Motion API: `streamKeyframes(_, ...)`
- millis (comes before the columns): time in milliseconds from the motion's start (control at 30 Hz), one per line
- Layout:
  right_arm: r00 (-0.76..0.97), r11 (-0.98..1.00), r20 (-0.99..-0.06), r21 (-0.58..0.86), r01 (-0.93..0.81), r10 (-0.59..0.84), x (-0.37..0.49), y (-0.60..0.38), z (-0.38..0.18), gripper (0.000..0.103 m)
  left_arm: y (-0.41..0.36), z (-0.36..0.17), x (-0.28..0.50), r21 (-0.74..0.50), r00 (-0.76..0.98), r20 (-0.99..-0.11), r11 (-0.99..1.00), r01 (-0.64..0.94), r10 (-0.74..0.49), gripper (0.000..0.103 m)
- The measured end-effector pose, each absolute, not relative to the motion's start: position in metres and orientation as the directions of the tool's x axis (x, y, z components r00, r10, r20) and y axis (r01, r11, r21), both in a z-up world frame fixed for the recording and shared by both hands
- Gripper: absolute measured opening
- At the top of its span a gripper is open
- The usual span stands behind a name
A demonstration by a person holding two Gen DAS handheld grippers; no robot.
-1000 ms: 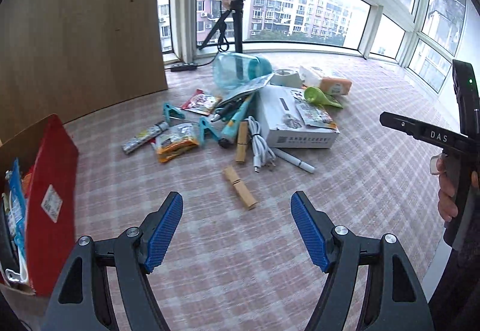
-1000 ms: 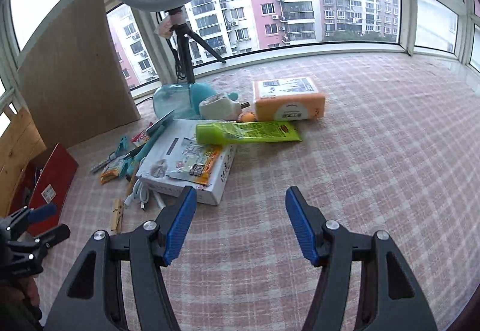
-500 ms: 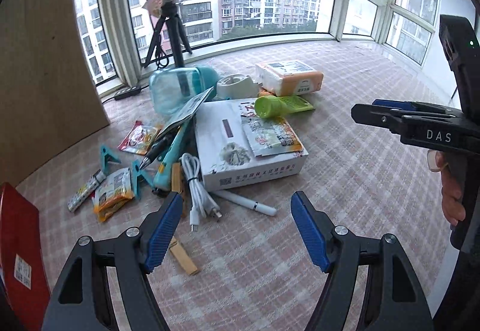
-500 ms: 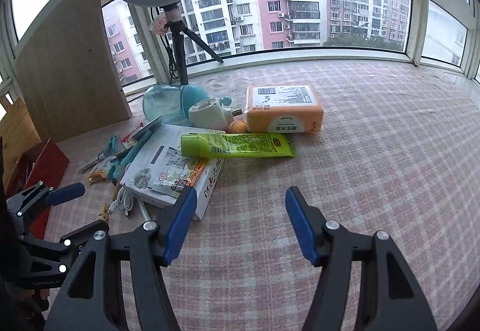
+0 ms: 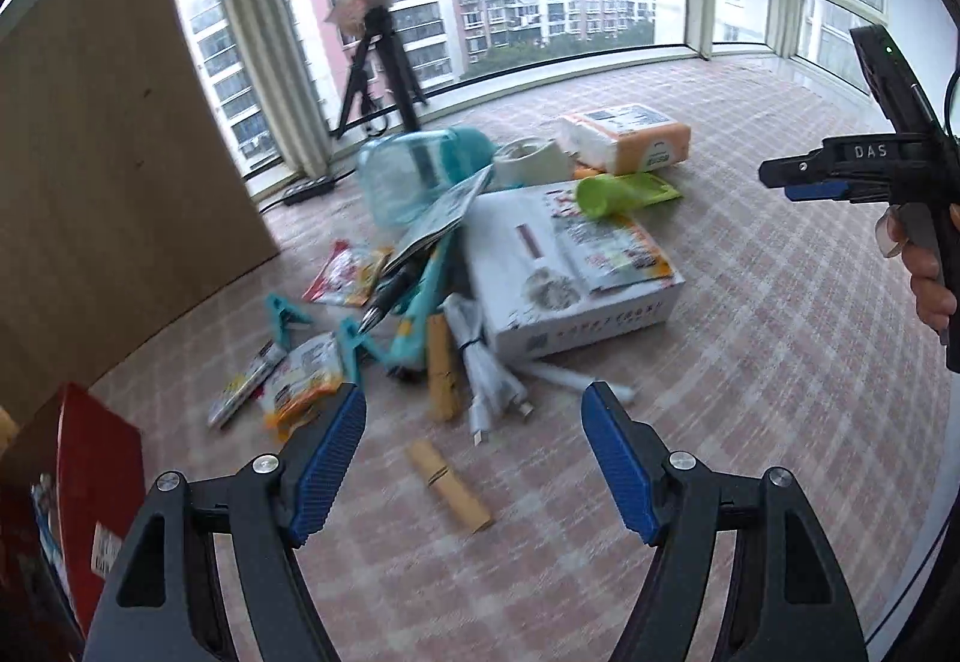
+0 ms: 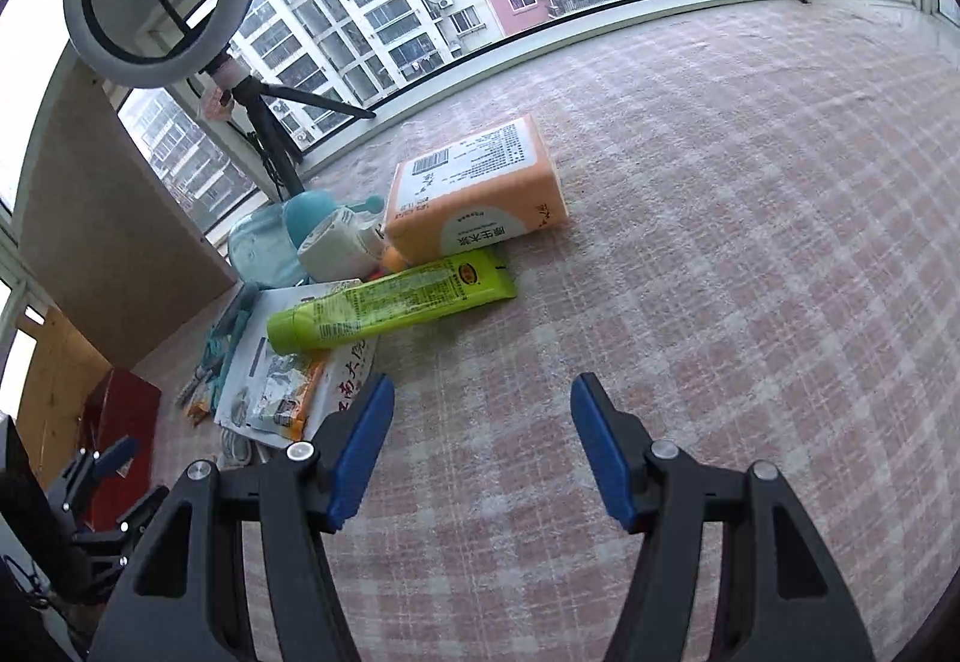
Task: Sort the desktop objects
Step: 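Move both open tools back toward the pile of items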
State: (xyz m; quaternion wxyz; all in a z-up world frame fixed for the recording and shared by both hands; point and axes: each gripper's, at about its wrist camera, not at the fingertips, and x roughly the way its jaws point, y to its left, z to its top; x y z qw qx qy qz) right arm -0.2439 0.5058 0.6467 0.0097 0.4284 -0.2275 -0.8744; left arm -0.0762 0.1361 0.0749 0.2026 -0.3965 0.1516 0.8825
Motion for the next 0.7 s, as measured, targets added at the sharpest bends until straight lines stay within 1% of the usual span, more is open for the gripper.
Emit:
streamKeyframes(133, -0.663, -0.907, -0.727, 0.383, -0.173, -0.18, -0.239, 0.497, 0.655, 0.061, 0.081, 0.068, -0.065, 0.084, -0.619, -0.765, -0.924, -0.373, 0.18, 0.072)
streamKeyframes(233, -0.677, -0.921, -0.716, 0.36, -0.148, -0.171, -0.236, 0.486, 0.659, 0.06, 0.072, 0.064, -0.067, 0.074, -0.625, -0.76, -0.933, -0.353, 0.176, 0.072)
streamKeyframes(333, -0.659, -0.938, -0.732, 0.328, -0.116, -0.175, -0.239, 0.473, 0.654, 0.06, 0.083, 0.065, -0.073, 0.064, -0.627, -0.749, -0.918, -0.392, 0.216, 0.071)
streamKeyframes(400, -0.64, -0.949, -0.75, 0.3, -0.103, -0.167, -0.242, 0.466, 0.648, 0.06, 0.095, 0.062, -0.08, 0.042, -0.601, -0.759, -0.904, -0.426, 0.248, 0.071)
streamKeyframes(533, -0.618, -0.961, -0.772, 0.26, -0.092, -0.149, -0.247, 0.457, 0.641, 0.06, 0.112, 0.045, -0.09, -0.059, -0.508, -0.812, -0.906, -0.419, 0.287, 0.07)
streamKeyframes(567, -0.62, -0.965, -0.771, 0.249, -0.087, -0.143, -0.248, 0.456, 0.64, 0.06, 0.118, 0.039, -0.089, -0.057, -0.494, -0.822, -0.904, -0.423, 0.283, 0.069)
streamKeyframes(633, -0.623, -0.97, -0.77, 0.232, -0.075, -0.137, -0.249, 0.453, 0.639, 0.06, 0.13, 0.028, -0.088, -0.039, -0.474, -0.84, -0.9, -0.433, 0.265, 0.063)
streamKeyframes(667, -0.624, -0.972, -0.769, 0.227, -0.068, -0.136, -0.25, 0.452, 0.638, 0.06, 0.135, 0.025, -0.088, -0.036, -0.468, -0.844, -0.898, -0.438, 0.262, 0.058)
streamKeyframes(700, -0.622, -0.973, -0.771, 0.222, -0.059, -0.137, -0.251, 0.451, 0.637, 0.06, 0.138, 0.021, -0.088, -0.038, -0.46, -0.849, -0.897, -0.441, 0.262, 0.054)
